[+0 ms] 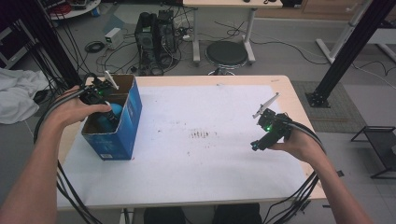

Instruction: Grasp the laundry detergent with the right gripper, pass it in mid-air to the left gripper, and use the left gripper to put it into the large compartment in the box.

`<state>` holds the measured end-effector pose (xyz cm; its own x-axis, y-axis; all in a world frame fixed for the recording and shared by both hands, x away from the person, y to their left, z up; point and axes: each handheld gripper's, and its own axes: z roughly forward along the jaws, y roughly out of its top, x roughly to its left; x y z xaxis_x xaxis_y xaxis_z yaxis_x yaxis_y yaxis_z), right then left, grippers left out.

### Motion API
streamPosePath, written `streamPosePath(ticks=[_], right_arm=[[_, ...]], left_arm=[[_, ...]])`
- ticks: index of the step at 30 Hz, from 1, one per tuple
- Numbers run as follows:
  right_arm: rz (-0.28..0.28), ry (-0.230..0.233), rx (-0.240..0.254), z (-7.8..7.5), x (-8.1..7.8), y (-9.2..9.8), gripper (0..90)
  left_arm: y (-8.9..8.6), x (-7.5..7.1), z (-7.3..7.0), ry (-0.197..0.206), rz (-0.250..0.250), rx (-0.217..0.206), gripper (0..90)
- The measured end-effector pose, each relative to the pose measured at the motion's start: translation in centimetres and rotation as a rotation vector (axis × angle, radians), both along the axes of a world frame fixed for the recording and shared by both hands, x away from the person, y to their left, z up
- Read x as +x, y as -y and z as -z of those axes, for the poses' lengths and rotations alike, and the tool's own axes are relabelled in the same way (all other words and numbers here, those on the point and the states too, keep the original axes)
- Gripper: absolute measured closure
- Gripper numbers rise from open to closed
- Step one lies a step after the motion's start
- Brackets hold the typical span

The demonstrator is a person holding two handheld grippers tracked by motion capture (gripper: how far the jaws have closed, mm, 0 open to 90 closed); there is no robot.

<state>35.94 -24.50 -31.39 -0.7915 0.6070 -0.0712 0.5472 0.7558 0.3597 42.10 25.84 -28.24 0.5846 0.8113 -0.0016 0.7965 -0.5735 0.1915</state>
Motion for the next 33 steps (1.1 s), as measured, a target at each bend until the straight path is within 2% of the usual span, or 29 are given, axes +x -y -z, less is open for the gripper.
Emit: streamPosePath(ticks=[8, 9, 10, 11, 12, 13, 15, 22, 24, 26, 27, 28, 30, 33], right_arm=[[-0.001, -0.003, -0.002, 0.13, -0.08, -0.31, 21.4], [-0.008, 0.001, -0.002, 0.14, -0.06, -0.32, 21.4], [0.003, 0.002, -0.001, 0.13, -0.15, -0.39, 21.4], [-0.002, 0.002, 0.000, 0.10, -0.14, -0.39, 21.4], [-0.010, 0.006, 0.002, 0.09, -0.09, -0.36, 21.4], [-0.008, 0.004, 0.004, 0.06, -0.11, -0.38, 21.4], [-0.004, 0.002, -0.001, -0.02, -0.16, -0.39, 21.4], [0.006, 0.001, 0.000, 0.00, -0.31, -0.31, 21.4], [0.002, 0.004, 0.002, 0.01, -0.29, -0.27, 21.4], [0.012, 0.000, 0.000, -0.03, -0.37, -0.35, 21.4], [-0.009, 0.009, 0.006, 0.04, -0.25, -0.32, 21.4], [-0.006, 0.006, 0.005, 0.01, -0.28, -0.34, 21.4], [-0.003, 0.005, 0.005, 0.01, -0.31, -0.38, 21.4], [0.004, 0.004, 0.006, 0.07, -0.36, -0.47, 21.4]], left_arm=[[0.01, -0.39, 0.10, 0.009, 0.010, 0.001, 37.9], [-0.02, -0.35, 0.03, 0.004, 0.024, 0.015, 37.9], [0.10, -0.37, 0.07, 0.008, 0.011, 0.006, 37.9], [0.06, -0.27, -0.03, -0.001, 0.027, 0.023, 37.8], [0.21, -0.30, 0.04, 0.002, 0.013, 0.012, 37.8], [-0.03, -0.02, -0.25, -0.028, 0.072, 0.058, 37.8], [-0.01, 0.14, -0.41, -0.053, 0.086, 0.076, 37.7], [0.03, 0.10, -0.40, -0.051, 0.081, 0.076, 37.7], [0.17, 0.03, -0.29, -0.037, 0.069, 0.068, 37.6], [0.17, 0.09, -0.35, -0.047, 0.073, 0.071, 37.5], [0.14, 0.12, -0.38, -0.050, 0.073, 0.073, 37.5], [0.13, 0.14, -0.39, -0.053, 0.077, 0.074, 37.5], [0.25, 0.02, -0.21, -0.035, 0.050, 0.055, 37.4], [0.05, 0.20, -0.39, -0.053, 0.072, 0.069, 37.4]])
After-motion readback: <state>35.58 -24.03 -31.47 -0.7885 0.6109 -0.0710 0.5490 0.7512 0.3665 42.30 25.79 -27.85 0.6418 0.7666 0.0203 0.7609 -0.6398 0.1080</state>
